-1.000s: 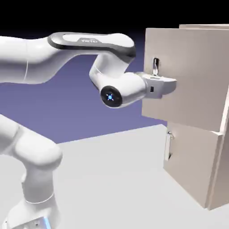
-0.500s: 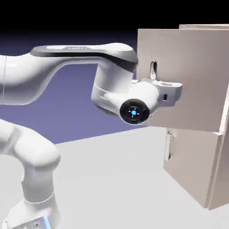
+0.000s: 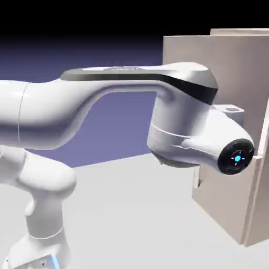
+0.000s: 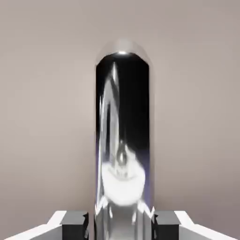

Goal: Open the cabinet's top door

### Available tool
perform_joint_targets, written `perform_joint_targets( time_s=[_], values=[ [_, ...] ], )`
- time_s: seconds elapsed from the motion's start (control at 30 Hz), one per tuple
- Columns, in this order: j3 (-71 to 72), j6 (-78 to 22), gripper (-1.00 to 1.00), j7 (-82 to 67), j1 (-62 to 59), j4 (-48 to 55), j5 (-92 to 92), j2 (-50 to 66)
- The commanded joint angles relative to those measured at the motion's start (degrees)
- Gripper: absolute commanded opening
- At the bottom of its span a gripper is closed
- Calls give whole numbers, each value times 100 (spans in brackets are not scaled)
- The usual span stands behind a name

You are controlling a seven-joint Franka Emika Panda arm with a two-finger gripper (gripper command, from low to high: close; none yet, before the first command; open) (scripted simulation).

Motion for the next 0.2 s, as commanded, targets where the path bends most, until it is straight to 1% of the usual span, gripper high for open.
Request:
perform_joint_targets(
  time_s=[0.0, 0.17],
  values=[
    [-167, -176, -100, 47, 208, 203, -91, -42],
    [-854, -1013, -100, 323, 1213, 1236, -508, -351]
  ],
)
